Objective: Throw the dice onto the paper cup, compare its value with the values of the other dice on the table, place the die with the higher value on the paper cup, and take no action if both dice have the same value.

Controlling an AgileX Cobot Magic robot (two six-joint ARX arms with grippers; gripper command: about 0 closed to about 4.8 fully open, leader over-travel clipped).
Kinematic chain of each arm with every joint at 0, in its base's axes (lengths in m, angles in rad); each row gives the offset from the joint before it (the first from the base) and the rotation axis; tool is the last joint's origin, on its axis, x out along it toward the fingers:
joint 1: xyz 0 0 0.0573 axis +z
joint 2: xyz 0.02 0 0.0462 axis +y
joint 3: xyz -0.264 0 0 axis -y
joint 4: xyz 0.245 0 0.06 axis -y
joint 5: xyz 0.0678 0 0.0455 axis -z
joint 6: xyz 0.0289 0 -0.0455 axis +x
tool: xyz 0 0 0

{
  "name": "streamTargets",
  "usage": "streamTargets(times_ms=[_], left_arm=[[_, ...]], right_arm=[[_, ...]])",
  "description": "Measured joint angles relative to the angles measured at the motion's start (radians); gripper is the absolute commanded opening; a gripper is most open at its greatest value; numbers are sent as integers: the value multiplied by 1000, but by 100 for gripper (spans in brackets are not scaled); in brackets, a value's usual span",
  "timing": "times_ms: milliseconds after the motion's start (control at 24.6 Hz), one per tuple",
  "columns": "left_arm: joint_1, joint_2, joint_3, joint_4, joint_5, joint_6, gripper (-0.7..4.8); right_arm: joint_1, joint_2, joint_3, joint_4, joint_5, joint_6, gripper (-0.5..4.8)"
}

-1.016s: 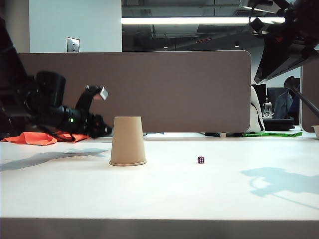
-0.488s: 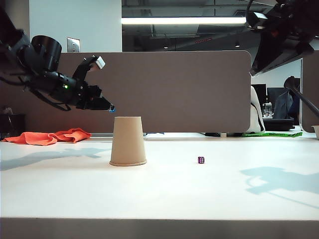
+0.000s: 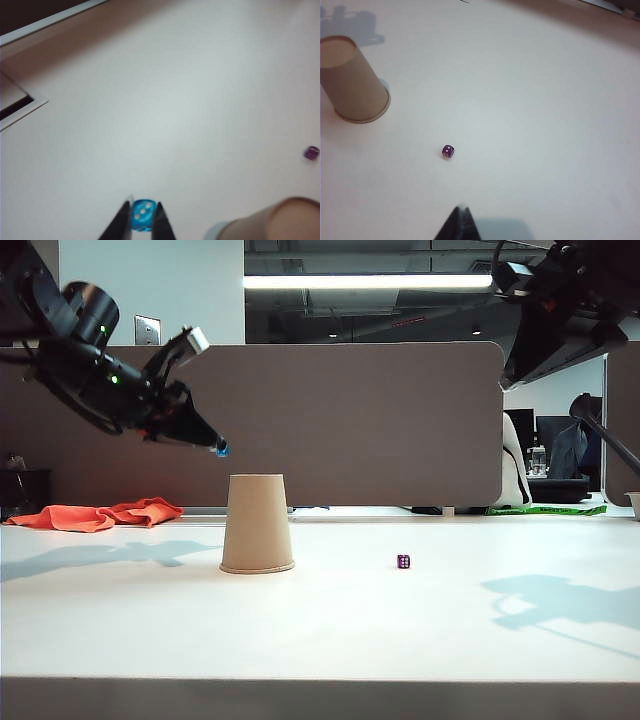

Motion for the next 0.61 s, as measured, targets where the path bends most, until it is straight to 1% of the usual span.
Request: streamTargets(times_ms=[244,366,528,609], left_arm=[[-23,-45,0,-100,33,92,17],[-37,-55,0,-177,47,145,17],[-64,-57,0,-255,47,193,18],[-97,-57,0,-298,48,235,18]], right_arm=[[0,0,0,-1,0,0,-1],[0,0,0,-3,0,0,-1],[0,0,0,-5,0,0,-1],[0,0,0,-16,0,0,-1]])
